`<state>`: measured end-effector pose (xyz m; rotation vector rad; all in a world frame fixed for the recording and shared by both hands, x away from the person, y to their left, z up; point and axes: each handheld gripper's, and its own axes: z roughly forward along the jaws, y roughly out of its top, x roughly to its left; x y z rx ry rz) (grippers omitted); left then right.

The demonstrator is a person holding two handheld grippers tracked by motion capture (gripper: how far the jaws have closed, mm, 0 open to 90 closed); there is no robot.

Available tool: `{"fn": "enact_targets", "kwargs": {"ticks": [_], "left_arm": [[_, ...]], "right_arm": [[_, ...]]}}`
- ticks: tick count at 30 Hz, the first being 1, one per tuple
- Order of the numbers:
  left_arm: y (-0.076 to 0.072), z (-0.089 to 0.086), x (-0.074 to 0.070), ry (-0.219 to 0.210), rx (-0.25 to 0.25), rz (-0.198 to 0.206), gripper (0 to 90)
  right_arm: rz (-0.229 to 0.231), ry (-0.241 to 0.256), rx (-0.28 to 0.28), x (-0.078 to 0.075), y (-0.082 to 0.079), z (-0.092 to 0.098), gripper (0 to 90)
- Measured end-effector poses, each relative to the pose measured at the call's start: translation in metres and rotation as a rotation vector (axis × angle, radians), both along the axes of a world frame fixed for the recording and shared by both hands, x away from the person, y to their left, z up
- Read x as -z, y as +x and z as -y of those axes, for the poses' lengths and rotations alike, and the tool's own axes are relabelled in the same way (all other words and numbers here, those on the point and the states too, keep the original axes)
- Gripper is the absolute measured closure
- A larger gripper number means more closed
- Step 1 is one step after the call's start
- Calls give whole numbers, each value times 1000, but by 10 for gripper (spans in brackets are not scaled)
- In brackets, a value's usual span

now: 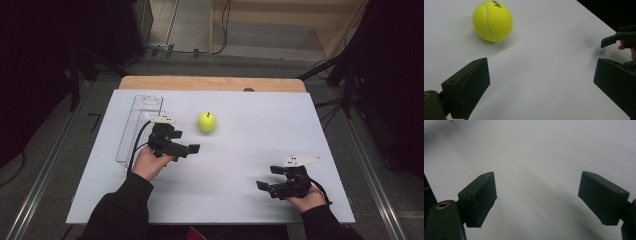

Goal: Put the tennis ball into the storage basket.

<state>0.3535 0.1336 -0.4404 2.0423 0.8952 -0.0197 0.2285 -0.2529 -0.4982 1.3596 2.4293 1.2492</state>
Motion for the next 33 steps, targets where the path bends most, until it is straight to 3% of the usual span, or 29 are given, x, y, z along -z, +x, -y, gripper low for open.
{"fn": "enact_targets", "kwargs": {"ticks": [5,18,22,33], "left_arm": [[4,2,1,19,-5,6,10],[15,6,-2,6,-7,12,10],[19,10,-3,27,-8,15,10],[32,15,-7,19,-6,19,10]], "right_arm": [[-1,2,-1,0,0,0,133],[-1,0,1,0,0,0,133],[-1,2,4,0,-1,1,134],[3,6,-5,-1,-1,0,134]]}}
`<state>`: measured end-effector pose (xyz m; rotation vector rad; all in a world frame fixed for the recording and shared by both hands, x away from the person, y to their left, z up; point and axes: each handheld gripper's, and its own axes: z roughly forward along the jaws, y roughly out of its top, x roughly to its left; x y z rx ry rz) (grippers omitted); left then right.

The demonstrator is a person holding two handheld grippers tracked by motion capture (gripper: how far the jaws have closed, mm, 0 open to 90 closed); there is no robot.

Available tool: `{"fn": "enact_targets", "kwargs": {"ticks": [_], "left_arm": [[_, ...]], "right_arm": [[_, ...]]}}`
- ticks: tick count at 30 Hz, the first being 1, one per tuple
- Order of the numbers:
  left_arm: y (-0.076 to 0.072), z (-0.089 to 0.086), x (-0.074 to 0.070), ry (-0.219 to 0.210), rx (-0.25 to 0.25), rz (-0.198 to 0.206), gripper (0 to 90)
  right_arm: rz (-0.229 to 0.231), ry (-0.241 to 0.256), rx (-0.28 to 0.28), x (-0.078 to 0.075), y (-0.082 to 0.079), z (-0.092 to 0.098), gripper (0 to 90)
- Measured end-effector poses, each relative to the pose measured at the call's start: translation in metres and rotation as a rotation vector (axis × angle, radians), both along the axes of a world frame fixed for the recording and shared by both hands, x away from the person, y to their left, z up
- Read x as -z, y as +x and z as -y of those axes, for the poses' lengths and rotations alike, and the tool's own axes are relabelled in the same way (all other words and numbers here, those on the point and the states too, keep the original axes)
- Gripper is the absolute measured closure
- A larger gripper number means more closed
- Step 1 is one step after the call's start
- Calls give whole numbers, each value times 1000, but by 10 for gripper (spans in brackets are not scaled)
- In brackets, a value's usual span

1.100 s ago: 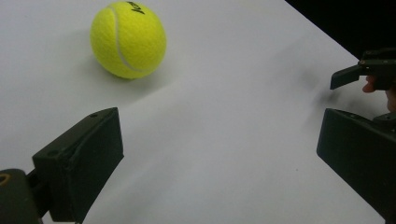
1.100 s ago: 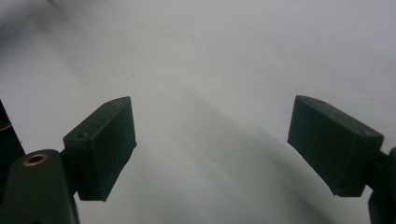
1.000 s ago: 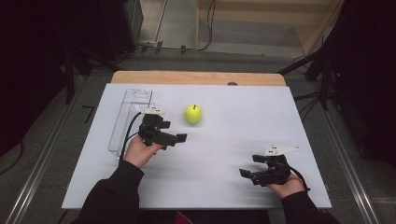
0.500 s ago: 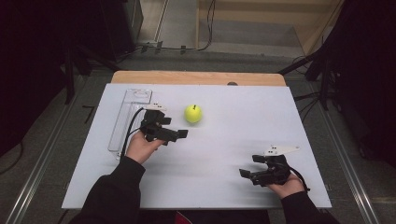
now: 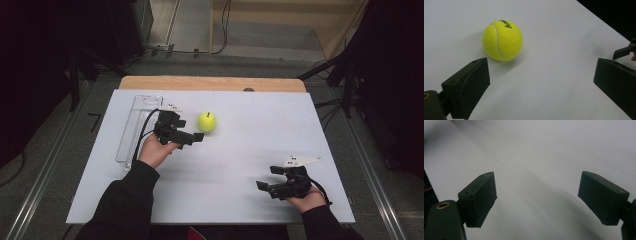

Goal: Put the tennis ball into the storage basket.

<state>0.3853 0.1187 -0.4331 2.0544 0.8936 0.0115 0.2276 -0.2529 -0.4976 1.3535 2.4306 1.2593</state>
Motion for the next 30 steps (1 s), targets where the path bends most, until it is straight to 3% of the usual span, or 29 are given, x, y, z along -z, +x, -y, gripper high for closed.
{"fn": "enact_targets", "kwargs": {"ticks": [10,12,24,30], "left_arm": [[14,6,-1,27,-6,3,10],[16,6,-2,10,-6,0,10],[31,16,-9,33,-8,8,10],[39,21,-11,21,-8,10,10]], "right_arm": [[-2,1,-4,0,0,0,133],[-3,2,-3,0,-1,-1,133],[-3,-3,-3,0,-1,-2,134],[-3,-2,-5,0,-1,-2,133]]}}
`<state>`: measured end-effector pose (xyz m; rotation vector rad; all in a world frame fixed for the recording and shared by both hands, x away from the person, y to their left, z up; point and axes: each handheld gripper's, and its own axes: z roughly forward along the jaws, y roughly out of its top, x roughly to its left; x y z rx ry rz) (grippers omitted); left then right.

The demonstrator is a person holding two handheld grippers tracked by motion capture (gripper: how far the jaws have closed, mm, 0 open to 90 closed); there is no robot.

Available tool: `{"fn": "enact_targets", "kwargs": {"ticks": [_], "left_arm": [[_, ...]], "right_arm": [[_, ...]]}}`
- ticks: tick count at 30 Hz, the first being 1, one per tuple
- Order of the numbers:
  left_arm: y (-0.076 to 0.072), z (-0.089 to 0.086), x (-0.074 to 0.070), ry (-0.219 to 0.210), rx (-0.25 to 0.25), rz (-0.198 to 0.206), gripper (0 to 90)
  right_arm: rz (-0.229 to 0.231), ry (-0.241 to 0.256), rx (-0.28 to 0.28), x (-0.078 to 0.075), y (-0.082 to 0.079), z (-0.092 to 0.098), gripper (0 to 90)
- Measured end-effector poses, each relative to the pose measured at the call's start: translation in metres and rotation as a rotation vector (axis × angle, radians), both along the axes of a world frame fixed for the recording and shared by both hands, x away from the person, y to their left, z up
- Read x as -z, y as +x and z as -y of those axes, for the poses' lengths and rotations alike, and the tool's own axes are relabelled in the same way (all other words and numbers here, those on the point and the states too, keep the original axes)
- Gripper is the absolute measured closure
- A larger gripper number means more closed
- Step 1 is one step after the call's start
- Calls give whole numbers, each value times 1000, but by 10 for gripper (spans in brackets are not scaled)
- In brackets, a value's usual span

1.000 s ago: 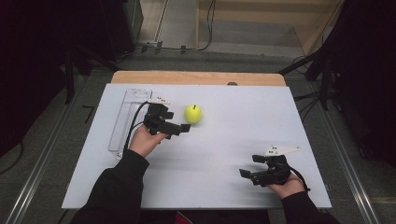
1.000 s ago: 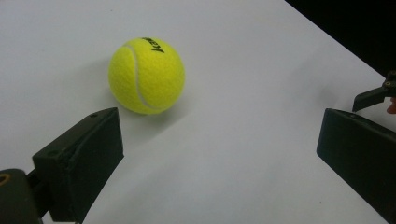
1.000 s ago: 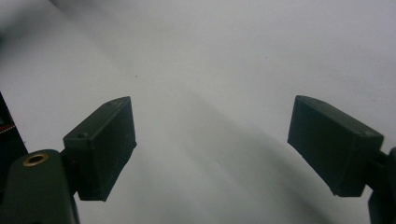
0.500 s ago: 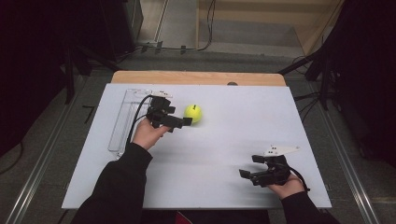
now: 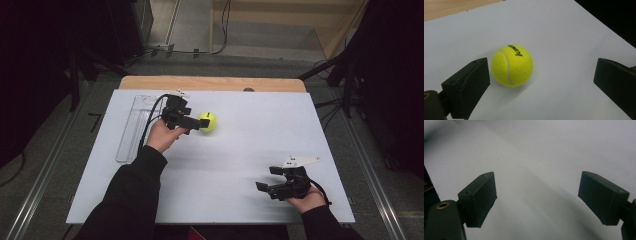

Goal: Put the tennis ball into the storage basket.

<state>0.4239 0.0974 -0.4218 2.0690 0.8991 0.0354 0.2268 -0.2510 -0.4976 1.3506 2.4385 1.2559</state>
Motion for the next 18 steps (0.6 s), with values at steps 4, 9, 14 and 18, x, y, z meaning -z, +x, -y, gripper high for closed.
{"fn": "enact_targets", "kwargs": {"ticks": [4,9,14,18], "left_arm": [[4,2,1,-1,5,-7,10],[9,6,-1,3,4,-7,10],[15,9,-1,6,-5,-1,10],[20,14,-2,27,-5,6,10]], "right_arm": [[1,1,0,0,0,1,133],[0,0,0,0,0,1,133],[-1,2,0,0,0,0,133],[0,-1,-1,0,0,0,134]]}}
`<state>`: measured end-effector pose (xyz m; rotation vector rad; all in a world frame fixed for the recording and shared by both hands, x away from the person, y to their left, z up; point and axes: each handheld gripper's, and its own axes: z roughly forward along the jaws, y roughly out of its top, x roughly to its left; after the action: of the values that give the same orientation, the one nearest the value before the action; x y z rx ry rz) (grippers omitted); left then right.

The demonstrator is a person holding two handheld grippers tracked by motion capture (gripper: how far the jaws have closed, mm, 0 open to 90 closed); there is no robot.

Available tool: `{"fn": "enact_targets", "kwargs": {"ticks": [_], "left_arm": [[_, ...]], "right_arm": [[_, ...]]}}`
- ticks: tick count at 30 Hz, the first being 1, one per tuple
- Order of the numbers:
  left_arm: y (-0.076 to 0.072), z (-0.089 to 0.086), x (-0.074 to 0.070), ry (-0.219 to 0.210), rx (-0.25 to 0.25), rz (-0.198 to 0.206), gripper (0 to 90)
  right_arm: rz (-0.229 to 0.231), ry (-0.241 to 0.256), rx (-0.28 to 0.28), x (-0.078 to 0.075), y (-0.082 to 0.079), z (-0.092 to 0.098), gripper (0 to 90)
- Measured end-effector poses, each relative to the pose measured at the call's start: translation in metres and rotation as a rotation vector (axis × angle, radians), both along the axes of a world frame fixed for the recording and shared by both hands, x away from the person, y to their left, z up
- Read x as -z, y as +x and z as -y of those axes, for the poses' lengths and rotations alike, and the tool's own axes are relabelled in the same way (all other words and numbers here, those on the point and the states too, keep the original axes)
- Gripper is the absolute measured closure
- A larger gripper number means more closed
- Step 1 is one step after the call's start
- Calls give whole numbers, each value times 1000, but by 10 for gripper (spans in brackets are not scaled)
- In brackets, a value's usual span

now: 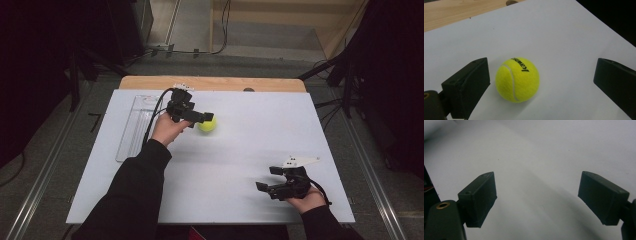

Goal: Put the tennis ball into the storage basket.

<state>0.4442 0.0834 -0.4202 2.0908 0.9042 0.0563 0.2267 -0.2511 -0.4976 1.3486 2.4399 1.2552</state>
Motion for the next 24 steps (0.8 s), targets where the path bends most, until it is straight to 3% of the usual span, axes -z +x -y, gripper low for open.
{"fn": "enact_targets", "kwargs": {"ticks": [10,14,18,24], "left_arm": [[11,10,4,8,-7,-4,11],[15,16,6,48,-4,13,11],[20,19,10,32,-26,13,31],[26,24,15,49,-27,3,32]], "right_arm": [[3,1,-3,0,0,0,133],[2,3,-6,0,-1,0,133],[2,1,-7,0,-1,0,133],[0,3,-8,0,-1,-1,133]]}}
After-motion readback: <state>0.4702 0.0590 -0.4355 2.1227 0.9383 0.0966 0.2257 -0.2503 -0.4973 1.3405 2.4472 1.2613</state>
